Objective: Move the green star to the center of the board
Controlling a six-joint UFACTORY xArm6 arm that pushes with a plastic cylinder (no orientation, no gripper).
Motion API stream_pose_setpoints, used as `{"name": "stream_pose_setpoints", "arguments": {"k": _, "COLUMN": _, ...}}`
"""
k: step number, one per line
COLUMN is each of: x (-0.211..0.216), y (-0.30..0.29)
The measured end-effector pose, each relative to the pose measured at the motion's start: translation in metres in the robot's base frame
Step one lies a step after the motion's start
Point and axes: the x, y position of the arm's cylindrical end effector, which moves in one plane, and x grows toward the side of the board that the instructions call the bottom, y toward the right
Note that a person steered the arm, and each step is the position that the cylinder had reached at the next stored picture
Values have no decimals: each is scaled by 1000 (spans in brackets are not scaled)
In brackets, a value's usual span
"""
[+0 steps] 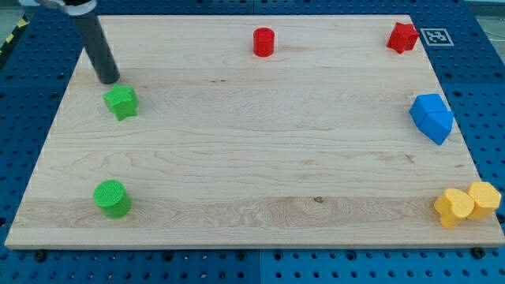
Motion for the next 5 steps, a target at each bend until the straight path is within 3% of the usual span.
{"name": "stream_pose_setpoints", "arguments": {"k": 2, "x": 55, "y": 14}}
{"name": "stream_pose_setpoints", "arguments": {"k": 4, "x": 55, "y": 136}}
{"name": "stream_pose_setpoints", "arguments": {"k": 5, "x": 54, "y": 127}}
